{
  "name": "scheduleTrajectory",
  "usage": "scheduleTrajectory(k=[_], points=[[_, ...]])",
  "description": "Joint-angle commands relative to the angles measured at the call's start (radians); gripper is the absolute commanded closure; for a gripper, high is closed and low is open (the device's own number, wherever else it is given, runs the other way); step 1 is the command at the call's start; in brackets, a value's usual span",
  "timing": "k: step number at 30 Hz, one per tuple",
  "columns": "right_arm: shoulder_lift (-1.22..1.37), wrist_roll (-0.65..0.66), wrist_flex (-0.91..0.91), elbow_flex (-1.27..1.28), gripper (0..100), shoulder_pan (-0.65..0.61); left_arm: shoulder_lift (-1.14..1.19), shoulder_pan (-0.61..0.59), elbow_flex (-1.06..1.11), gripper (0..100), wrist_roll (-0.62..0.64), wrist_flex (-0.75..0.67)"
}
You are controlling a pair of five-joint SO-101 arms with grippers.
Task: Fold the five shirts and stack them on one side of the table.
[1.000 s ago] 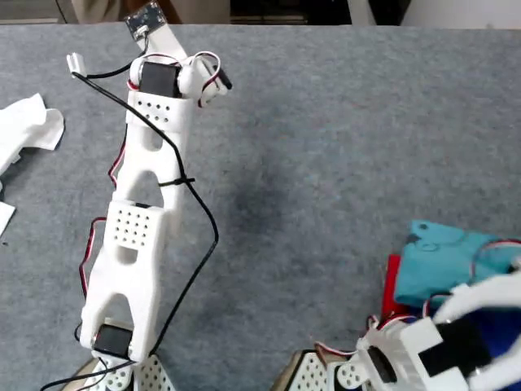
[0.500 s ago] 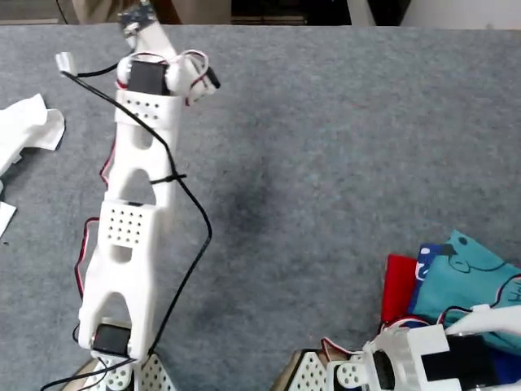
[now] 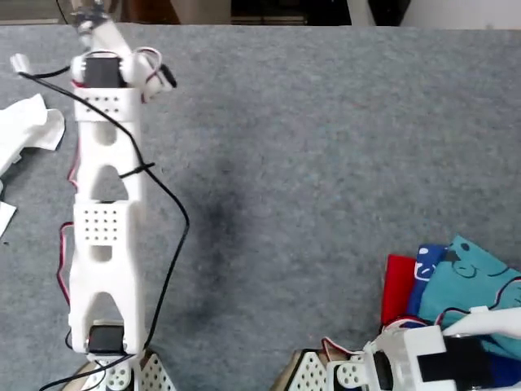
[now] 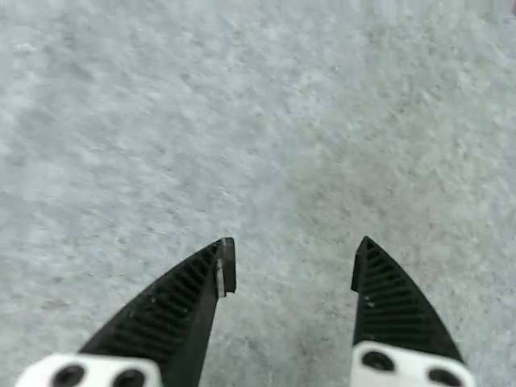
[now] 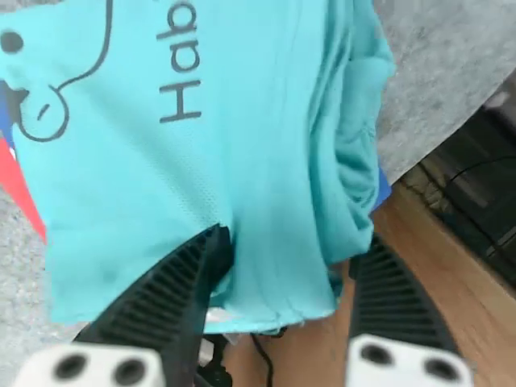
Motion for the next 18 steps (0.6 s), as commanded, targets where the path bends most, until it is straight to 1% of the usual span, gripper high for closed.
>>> scheduleTrajectory(k=[1,5,10,15,18], points=[[-0.104,0.014,0.020,-0.056,74.5,0.019,-0.108,-0.080,0.009,75,-0.009,0.012],[-0.194,0.014,0.020,-0.053,74.5,0.008,-0.154,-0.203,0.009,75,-0.064,0.012],[-0.271,0.008,0.020,-0.053,74.5,0.002,-0.185,-0.397,0.009,75,-0.126,0.011],[-0.315,0.008,0.021,0.012,74.5,-0.093,-0.173,-0.620,0.009,75,-0.178,0.011],[-0.357,0.008,0.021,0.087,74.5,-0.160,-0.165,-0.723,0.049,75,-0.249,0.009]])
